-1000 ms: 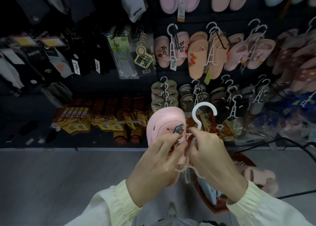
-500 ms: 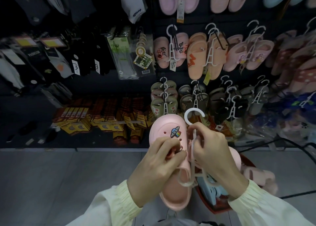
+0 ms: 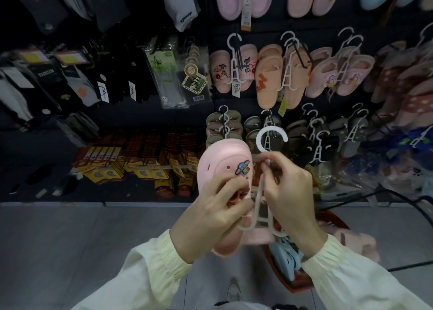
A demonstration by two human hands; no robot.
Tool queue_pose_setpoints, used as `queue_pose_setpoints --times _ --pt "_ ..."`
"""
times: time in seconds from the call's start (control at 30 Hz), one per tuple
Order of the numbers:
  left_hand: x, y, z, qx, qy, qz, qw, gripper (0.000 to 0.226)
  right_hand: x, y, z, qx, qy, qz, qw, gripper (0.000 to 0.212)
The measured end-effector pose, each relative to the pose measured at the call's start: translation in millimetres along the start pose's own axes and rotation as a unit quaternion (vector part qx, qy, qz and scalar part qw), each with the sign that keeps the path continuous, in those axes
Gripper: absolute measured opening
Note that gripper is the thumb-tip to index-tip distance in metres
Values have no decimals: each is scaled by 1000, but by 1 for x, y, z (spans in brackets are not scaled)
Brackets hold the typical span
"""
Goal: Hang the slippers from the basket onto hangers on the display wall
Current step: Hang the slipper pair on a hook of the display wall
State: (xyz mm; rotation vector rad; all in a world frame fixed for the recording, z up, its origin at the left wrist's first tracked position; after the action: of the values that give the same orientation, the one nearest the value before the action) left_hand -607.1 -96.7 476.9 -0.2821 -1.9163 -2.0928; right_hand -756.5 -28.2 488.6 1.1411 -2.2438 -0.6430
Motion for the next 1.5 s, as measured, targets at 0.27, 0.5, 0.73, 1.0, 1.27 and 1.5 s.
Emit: queue_pose_setpoints --times 0.27,0.5,0.73,1.0,1.27,1.5 --pt "2 6 -8 -21 -4 -18 1000 16 13 6 -5 72 -27 23 997 17" --pt "-2 10 -9 5 9 10 1000 28 8 15 -17 68 19 47 996 18" --pt "2 17 -13 49 65 47 996 61 3 22 -25 44 117 121 985 15" --pt "17 16 -28 0 88 23 996 90 3 20 -28 71 129 143 979 16" --pt "22 27 -34 13 72 44 996 79 1 28 -42 94 141 166 971 13" --pt "20 28 -35 -27 33 11 999 85 2 28 -42 138 136 116 974 13"
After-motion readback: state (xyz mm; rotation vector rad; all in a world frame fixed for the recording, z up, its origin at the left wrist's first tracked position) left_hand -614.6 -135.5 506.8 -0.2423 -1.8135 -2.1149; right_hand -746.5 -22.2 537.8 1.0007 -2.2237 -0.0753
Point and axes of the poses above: each hand's wrist, its own x-axis towards the middle knuckle, its own y-axis out of the back of the hand, z = x × y, the point moved 3 cm from there along x, towards the middle knuckle, and after that the axes turned 14 degrees about -z, right-handed, at the moved point
